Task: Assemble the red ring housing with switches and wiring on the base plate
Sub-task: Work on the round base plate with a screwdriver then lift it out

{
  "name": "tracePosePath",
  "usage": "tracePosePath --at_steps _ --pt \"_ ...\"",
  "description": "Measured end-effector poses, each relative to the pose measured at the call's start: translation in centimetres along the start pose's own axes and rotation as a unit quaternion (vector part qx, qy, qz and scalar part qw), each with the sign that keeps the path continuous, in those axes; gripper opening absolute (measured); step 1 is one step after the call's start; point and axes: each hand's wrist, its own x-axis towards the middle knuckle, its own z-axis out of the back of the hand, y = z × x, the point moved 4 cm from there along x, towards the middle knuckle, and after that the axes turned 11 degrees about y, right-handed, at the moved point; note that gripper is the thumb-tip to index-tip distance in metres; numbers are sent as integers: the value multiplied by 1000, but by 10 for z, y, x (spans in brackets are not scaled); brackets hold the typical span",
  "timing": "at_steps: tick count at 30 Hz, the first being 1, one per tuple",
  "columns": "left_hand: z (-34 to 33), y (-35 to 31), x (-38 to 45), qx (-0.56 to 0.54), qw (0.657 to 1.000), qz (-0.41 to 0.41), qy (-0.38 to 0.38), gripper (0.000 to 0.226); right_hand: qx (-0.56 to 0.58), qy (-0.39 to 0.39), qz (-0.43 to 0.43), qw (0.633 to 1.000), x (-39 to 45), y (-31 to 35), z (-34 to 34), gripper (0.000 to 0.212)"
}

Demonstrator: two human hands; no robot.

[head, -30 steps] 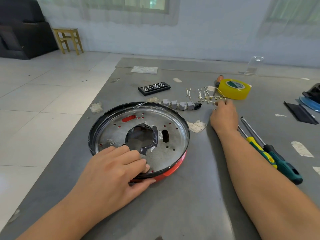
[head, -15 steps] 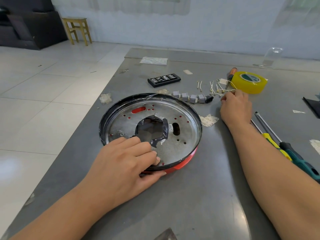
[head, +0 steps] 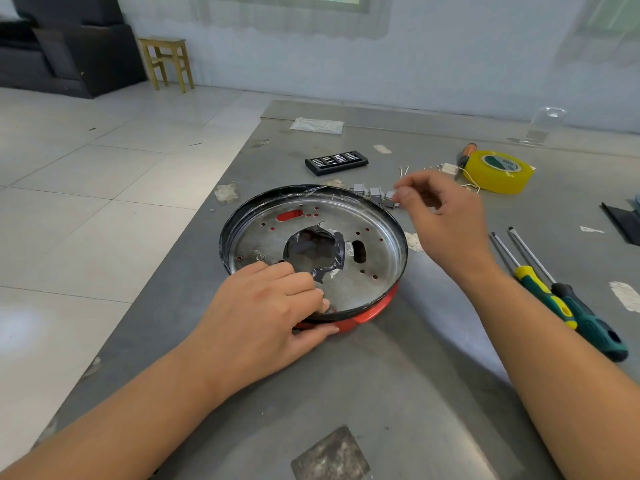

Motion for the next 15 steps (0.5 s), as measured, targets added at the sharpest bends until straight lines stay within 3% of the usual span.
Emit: tracePosePath --at_steps 6,11,15 --pt "0 -1 -1 9 1000 -10 -6 32 37 279 -2 960 -6 43 -25 9" --pt "-1 0 -1 14 1000 -10 3 30 -20 378 5 926 -11 50 -41 14" --pt "-2 1 -2 17 1000 -6 5 32 -66 403 32 912 -17 56 -53 15"
